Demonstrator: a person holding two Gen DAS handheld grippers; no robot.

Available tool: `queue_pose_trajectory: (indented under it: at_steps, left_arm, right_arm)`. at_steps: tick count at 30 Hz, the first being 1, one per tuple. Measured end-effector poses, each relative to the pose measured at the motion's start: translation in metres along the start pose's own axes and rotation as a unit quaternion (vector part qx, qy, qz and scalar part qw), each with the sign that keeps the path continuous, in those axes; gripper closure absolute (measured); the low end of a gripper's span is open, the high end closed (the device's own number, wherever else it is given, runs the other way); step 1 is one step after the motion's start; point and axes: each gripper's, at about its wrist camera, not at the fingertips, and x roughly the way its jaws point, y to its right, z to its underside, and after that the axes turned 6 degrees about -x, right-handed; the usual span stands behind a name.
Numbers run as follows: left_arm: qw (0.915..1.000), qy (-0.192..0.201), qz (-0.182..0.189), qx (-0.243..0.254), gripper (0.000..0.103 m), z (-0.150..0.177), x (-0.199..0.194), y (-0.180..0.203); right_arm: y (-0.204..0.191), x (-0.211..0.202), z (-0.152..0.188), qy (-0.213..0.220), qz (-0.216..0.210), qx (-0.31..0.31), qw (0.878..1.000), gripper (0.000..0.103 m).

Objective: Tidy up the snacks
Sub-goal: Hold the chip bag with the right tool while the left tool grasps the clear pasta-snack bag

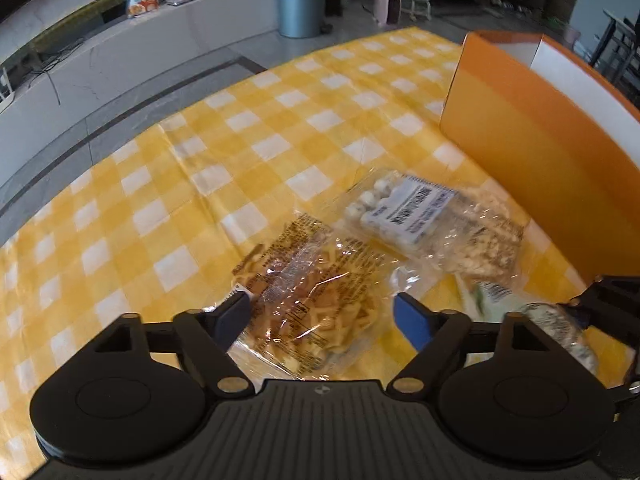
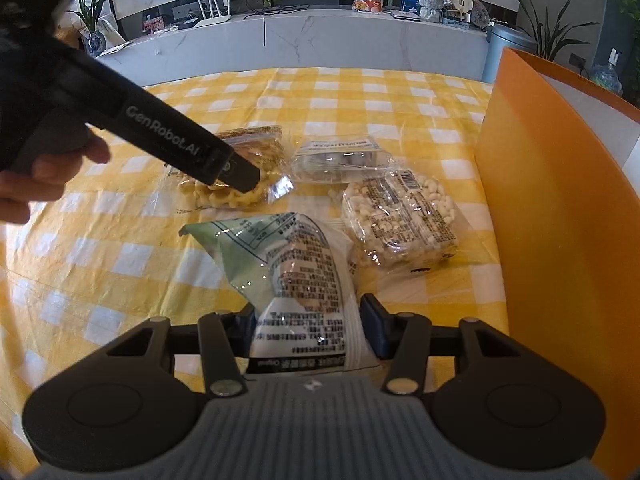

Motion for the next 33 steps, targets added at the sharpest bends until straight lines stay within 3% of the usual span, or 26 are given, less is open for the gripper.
queue_pose_trajectory:
  at_steps: [6,9,11,17,22,28,33]
  left_arm:
    - [0.9983,-0.029,-0.010,0.050,0.000,-0.008,0.024,-0.002]
    - [0.9944,-0.026,-0.002,0.102,0.000,-0.006,0.031,0.005]
    - [0.9936,-0.019,0.012,0.111,0.000,-0.005,0.033,0.004]
    - [0.9956,-0.006,0.051,0.079,0.000,-0.002,0.039,-0.011]
    - [0.9956,0.030,0.054,0.071,0.000,0.008,0.036,-0.012]
    - [0.9997,0.012,0.019,0.012,0.000,0.004,0.034,-0.006]
    - [0.9988,0.037,-0.021,-0.025,0.000,0.016,0.022,0.005]
  right_arm:
    - [-0.002,0.000,0.000,0.001,0.003,-0.002,1.000,0.053]
    - [-0.004,0.000,0.000,0.002,0.007,-0.007,1.000,0.053]
    - [-0.005,0.000,0.001,0.003,0.009,-0.009,1.000,0.053]
    - [-0.009,0.000,0.001,0.003,0.015,-0.016,1.000,0.053]
    - [-0.010,-0.002,0.002,0.004,0.015,-0.016,1.000,0.053]
    - [-0.010,-0.003,0.002,0.004,0.015,-0.017,1.000,0.053]
    - [-0.011,-0.004,0.002,0.001,0.016,-0.023,1.000,0.055]
